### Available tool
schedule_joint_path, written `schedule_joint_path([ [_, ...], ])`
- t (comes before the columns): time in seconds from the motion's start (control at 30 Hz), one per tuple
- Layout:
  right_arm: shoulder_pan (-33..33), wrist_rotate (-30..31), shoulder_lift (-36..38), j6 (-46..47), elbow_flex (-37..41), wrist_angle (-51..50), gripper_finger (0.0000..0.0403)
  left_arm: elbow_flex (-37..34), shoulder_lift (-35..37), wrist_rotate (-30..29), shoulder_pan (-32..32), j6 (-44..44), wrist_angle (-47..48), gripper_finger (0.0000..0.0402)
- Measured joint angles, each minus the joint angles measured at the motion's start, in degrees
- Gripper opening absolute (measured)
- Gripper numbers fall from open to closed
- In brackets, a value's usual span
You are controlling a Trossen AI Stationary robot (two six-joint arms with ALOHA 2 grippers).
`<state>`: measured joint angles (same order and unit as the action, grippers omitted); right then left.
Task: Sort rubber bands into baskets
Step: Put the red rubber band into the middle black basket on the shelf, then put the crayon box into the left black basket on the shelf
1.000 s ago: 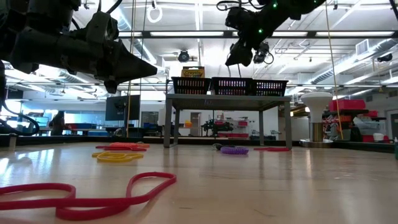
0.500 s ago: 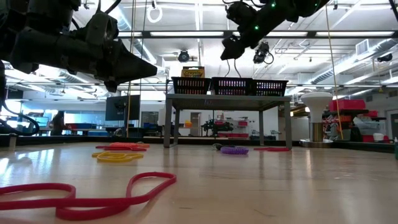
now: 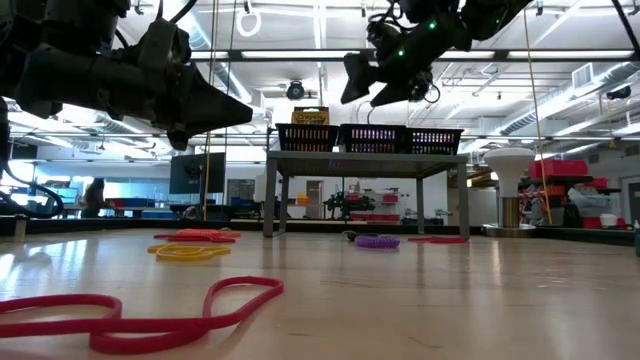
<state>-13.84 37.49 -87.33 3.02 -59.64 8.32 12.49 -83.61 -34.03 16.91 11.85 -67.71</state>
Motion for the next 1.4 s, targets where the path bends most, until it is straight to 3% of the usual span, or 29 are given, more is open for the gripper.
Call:
schedule_joint_path([
  [0.13, -1.4, -5.9, 1.7, 12.7, 0.0, -2.5, 0.0385, 0.0, 0.0, -0.6, -0.1, 0.8, -0.9, 0.0049],
  [0.27, -2.5, -14.5, 1.8, 18.9, 0.0, -3.1, 0.0397, 1.3, 0.6, -0.7, -2.7, 0.7, -1.3, 0.0040],
  [0.47, -1.5, -17.2, 1.9, 15.8, 0.0, -3.0, 0.0393, 9.3, 0.9, 11.1, -10.2, -1.6, 7.3, 0.0011],
  [0.57, -0.5, -17.2, 2.4, 11.3, 0.0, -4.4, 0.0376, 13.0, 0.9, 13.5, -11.0, -3.4, 12.6, 0.0010],
  [0.73, 5.3, -14.2, 5.9, 4.9, 0.0, -10.9, 0.0306, 13.7, 0.9, 14.3, -7.5, -8.6, 14.6, 0.0009],
  [0.87, 15.1, -10.2, 7.5, 3.1, 0.0, -18.2, 0.0231, 13.7, 0.9, 14.2, -3.7, -11.2, 18.3, 0.0008],
  [1.03, 28.6, -2.0, 4.7, 9.4, 0.0, -25.7, 0.0144, 13.7, 0.9, 14.2, 1.0, -11.6, 21.4, 0.0012],
  [1.17, 37.4, 3.8, 0.1, 15.1, 0.1, -25.6, 0.0072, 13.8, 0.9, 14.2, 4.8, -10.4, 23.5, 0.0011],
  [1.27, 41.4, 4.3, -4.0, 21.8, 0.1, -24.8, 0.0019, 15.6, 0.9, 14.2, 7.5, -7.6, 29.2, 0.0011],
  [1.4, 44.4, 3.9, -9.1, 26.1, 0.1, -23.3, 0.0014, 20.9, 0.9, 11.4, 11.1, -4.1, 45.1, 0.0014],
])
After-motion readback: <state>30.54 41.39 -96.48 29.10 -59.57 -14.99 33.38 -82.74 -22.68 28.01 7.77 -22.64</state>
